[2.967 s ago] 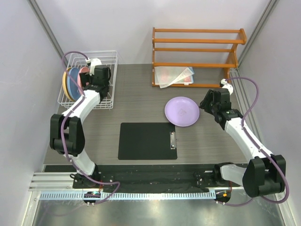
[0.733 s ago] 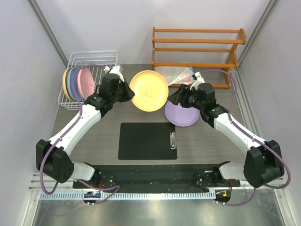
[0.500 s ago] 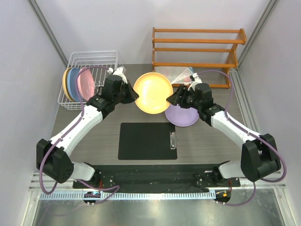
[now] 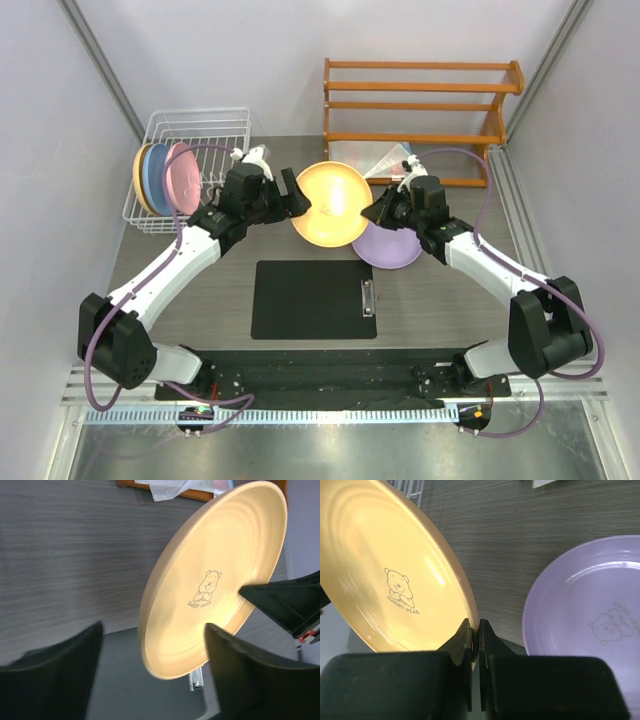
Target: Unload the plates from the dish rack
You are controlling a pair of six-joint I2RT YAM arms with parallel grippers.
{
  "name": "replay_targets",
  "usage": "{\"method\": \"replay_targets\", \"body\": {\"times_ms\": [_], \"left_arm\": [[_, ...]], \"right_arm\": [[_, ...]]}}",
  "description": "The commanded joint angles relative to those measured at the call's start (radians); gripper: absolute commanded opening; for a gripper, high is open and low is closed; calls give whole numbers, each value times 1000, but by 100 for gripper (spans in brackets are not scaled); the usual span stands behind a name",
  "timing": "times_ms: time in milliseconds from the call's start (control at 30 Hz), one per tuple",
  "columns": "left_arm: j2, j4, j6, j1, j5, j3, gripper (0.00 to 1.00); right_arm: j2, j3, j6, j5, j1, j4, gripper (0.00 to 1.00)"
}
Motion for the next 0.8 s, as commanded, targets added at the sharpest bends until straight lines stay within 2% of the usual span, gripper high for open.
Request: {"method": "replay_targets", "body": {"times_ms": [0, 167, 267, 467, 600, 767], "left_arm": [[-18, 37, 8, -4, -61, 7, 98], [-46, -25, 71, -4, -226, 18, 99], [-76, -65, 129, -4, -374, 21, 99], [-101, -92, 238, 1, -690, 47, 99], [-61, -126, 284, 22, -806, 84, 99], [-63, -97, 283, 33, -787, 79, 100]], "right_arm": [[-86, 26, -46, 132, -30, -71, 1], [-125, 7, -73, 219, -139, -187, 1], [-124, 1, -86, 251, -200, -263, 1], [-102, -31, -93, 252, -231, -309, 1], [-75, -49, -89, 235, -234, -315, 1], [-27, -43, -96, 236, -234, -312, 2]]}}
